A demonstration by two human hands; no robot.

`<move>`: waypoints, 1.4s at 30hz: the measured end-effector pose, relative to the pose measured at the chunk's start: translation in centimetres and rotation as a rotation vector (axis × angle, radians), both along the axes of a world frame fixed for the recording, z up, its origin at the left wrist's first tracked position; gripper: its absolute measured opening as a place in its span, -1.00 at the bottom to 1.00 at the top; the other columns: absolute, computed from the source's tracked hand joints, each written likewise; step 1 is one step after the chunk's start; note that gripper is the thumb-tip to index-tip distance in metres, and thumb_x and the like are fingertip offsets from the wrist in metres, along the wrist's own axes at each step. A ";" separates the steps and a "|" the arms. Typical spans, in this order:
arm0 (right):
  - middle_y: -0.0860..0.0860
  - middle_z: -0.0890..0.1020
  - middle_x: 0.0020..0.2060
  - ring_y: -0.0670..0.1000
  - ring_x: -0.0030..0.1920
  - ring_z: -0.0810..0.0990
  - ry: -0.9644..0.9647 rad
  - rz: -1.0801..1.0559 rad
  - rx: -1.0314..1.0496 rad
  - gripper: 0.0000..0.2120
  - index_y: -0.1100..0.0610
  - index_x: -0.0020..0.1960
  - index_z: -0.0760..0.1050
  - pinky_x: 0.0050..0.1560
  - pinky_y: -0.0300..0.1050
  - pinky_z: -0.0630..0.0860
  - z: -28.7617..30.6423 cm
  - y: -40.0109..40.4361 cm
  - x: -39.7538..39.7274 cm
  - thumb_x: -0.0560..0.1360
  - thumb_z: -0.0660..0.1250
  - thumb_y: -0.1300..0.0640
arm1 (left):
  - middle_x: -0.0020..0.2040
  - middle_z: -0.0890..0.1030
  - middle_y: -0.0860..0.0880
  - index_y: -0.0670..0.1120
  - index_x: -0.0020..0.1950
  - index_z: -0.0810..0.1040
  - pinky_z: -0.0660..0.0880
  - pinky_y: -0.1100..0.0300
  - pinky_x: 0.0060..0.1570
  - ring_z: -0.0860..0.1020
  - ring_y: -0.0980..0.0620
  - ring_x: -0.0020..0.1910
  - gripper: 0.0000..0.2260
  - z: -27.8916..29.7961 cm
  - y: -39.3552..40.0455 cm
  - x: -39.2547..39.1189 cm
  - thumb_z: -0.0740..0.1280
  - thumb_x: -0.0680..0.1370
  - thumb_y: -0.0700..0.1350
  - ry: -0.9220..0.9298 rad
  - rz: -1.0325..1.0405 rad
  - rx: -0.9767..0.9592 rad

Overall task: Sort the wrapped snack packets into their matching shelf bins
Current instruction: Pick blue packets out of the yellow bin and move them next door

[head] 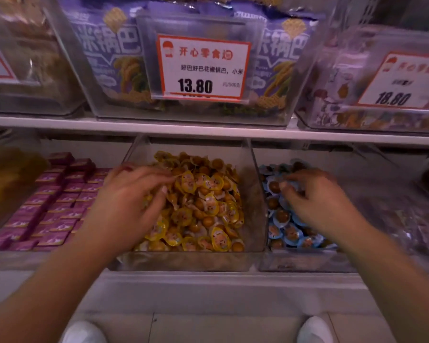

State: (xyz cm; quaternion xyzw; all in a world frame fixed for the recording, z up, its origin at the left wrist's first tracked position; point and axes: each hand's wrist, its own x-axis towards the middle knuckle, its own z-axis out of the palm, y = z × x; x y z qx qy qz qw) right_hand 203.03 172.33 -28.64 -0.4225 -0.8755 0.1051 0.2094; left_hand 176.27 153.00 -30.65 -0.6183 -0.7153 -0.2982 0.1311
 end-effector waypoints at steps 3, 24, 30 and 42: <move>0.04 0.65 0.02 0.05 0.07 0.60 0.273 0.144 0.108 -0.76 0.10 0.14 0.63 0.09 -0.12 0.49 0.3 -2.0 -1.5 0.60 0.26 0.04 | 0.13 0.64 0.06 0.06 0.12 0.66 0.42 -0.18 0.18 0.60 -0.05 0.09 -0.75 0.0 -1.3 -1.8 0.24 0.55 -0.01 0.021 0.115 -0.023; -0.02 0.50 0.36 0.01 0.38 0.43 0.178 0.200 -1.247 -0.52 0.00 0.33 0.50 0.24 0.32 0.46 -3.4 -6.0 -14.2 0.66 -0.06 -0.17 | 0.42 0.43 -0.09 -0.03 0.22 0.63 0.38 -0.03 0.33 0.46 -0.16 0.34 -0.72 -1.9 -3.6 -3.6 0.31 0.53 -0.19 -0.193 0.039 -0.121; 0.08 0.64 -0.04 0.01 -0.02 0.55 -0.030 0.218 -0.599 -0.69 0.08 -0.04 0.61 -0.15 -0.14 0.47 -2.2 -4.6 -13.6 0.64 0.13 -0.02 | 0.42 0.43 -0.07 -0.05 0.18 0.64 0.40 -0.10 0.31 0.44 -0.13 0.35 -0.73 -2.0 -3.5 -3.6 0.30 0.53 -0.22 -0.186 0.036 -0.094; -0.09 0.54 0.30 -0.08 0.33 0.44 -0.444 0.791 -0.563 -0.70 -0.23 0.21 0.56 0.43 -0.05 0.29 -4.8 -7.1 -14.4 0.56 0.17 -0.18 | 0.35 0.49 -0.05 -0.05 0.13 0.66 0.35 0.01 0.35 0.37 -0.09 0.40 -0.72 -2.5 -2.6 -3.6 0.28 0.51 -0.28 -0.150 0.060 -0.043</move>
